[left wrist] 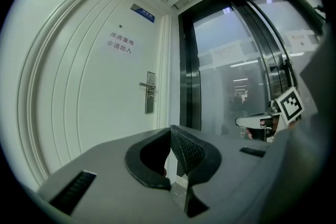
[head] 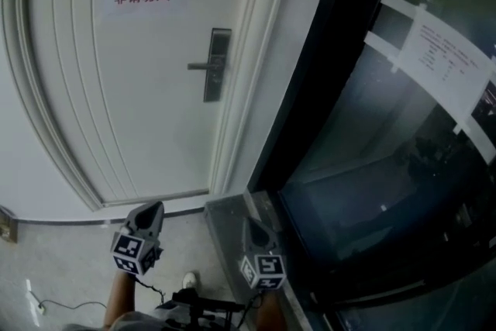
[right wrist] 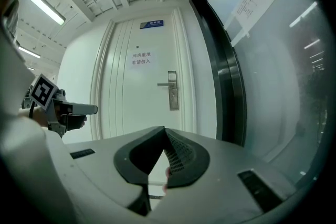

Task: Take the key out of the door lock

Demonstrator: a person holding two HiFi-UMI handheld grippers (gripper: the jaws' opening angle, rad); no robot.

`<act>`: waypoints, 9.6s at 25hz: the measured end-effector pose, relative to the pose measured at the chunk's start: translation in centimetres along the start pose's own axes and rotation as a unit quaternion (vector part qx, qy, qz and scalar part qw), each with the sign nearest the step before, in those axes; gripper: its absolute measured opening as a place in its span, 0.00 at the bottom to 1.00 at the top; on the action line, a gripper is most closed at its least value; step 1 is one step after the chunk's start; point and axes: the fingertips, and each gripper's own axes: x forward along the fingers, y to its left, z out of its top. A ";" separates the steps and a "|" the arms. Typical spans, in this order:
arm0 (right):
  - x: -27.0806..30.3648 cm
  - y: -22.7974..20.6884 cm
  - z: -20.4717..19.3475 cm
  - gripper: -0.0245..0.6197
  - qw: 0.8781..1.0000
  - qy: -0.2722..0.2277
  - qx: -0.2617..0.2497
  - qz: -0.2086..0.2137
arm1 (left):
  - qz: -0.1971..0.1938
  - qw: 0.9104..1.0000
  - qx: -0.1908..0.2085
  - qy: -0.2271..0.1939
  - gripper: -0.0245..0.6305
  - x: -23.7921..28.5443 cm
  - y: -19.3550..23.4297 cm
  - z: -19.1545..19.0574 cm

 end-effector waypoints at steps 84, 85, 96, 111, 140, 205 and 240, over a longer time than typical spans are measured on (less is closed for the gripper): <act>45.3 -4.3 14.5 0.15 0.913 -0.039 -0.400 0.078 | 0.155 0.987 -0.022 -0.019 0.05 26.4 25.2 4.9; 45.4 -4.2 14.6 0.15 0.910 -0.037 -0.406 0.078 | 0.157 0.987 -0.023 -0.019 0.05 26.3 25.3 4.9; 47.5 -3.5 14.8 0.25 0.867 -0.037 -0.491 0.071 | 0.170 0.985 -0.030 -0.017 0.05 25.0 25.8 4.5; 49.4 -3.2 14.8 0.25 0.847 -0.029 -0.528 0.052 | 0.182 0.982 -0.033 -0.022 0.05 24.2 26.9 4.7; 50.4 -3.4 14.5 0.08 0.803 -0.023 -0.596 0.008 | 0.183 0.982 -0.038 -0.021 0.05 24.5 27.4 4.4; 50.1 -3.3 14.0 0.07 0.697 -0.009 -0.717 -0.002 | 0.184 0.982 -0.041 -0.023 0.05 23.5 26.9 3.9; 49.1 -3.4 13.9 0.07 0.708 -0.010 -0.706 -0.005 | 0.182 0.982 -0.033 -0.023 0.05 22.3 26.1 4.0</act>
